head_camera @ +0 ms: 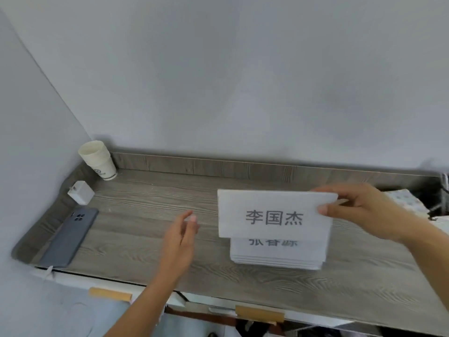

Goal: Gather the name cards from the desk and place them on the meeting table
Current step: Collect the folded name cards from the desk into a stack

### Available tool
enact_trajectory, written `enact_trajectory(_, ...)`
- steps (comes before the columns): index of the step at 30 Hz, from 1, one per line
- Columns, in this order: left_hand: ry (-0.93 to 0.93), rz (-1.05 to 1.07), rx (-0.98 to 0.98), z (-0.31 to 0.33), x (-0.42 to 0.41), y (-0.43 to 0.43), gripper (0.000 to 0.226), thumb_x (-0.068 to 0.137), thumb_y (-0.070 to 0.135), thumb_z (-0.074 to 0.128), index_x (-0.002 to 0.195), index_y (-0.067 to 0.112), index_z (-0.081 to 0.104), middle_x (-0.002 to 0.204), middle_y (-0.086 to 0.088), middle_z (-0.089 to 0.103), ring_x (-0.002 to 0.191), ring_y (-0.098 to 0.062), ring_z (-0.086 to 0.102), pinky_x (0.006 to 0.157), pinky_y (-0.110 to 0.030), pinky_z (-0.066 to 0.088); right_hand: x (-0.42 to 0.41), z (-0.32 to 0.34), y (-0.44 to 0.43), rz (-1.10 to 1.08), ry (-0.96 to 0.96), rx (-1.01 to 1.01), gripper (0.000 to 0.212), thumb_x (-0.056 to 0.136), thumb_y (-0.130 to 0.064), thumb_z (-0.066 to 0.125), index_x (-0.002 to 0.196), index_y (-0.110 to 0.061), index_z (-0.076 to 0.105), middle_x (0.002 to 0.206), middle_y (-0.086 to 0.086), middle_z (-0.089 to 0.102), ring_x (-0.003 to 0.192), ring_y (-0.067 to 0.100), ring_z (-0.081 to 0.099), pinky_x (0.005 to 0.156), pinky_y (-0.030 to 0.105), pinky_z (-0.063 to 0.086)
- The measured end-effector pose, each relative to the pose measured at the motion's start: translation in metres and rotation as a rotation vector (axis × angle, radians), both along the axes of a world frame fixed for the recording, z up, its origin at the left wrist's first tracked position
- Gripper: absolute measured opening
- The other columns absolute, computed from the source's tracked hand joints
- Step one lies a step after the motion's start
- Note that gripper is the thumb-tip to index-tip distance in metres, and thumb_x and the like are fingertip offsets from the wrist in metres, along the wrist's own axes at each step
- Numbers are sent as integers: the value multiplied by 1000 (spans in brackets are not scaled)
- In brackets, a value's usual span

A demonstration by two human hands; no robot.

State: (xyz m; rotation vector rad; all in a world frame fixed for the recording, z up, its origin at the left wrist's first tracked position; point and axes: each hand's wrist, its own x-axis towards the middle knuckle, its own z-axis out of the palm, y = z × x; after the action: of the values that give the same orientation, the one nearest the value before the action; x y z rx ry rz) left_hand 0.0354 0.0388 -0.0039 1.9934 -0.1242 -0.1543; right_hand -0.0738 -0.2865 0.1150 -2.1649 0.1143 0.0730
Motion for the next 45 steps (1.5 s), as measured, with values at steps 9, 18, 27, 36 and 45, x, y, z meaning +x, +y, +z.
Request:
enact_trajectory(9,39,-60,-159,30,-35,-76,44,92,56,29,96,23,57,97,-9,63,86,-24,61,78,-37,51,-10,-79,-15,-54,44,5,26,88,-22,66,112,-33,63,112,-12,69,106,7,64,89,36,54)
enact_trajectory(18,4,62,-47,21,-22,-103,35,97,48,32,100,20,54,111,-4,49,97,-17,49,89,-33,43,-9,-105,28,-495,-68,322,52,89,-51,54,137,-32,47,141,2,50,128,20,48,109,44,40)
enact_trajectory(27,173,56,-314,23,-12,-107,32,98,37,42,86,10,54,72,-1,54,63,-15,50,59,-30,42,1,-104,65,-764,-173,417,27,94,-42,50,114,-24,55,92,-4,64,79,10,63,56,15,48)
enact_trajectory(36,185,-196,-369,43,-6,-118,34,93,51,44,76,23,50,78,-7,57,70,-22,56,67,-41,47,-31,-75,90,-1058,-252,440,13,95,-45,47,105,-40,54,99,-2,62,91,16,62,77,34,54)
enact_trajectory(45,330,-732,-294,88,-112,-148,37,92,55,38,86,21,51,76,-2,60,67,-18,62,63,-35,54,-169,-43,107,-1541,-358,330,19,96,-43,44,108,-35,57,90,-6,64,84,12,60,72,30,46)
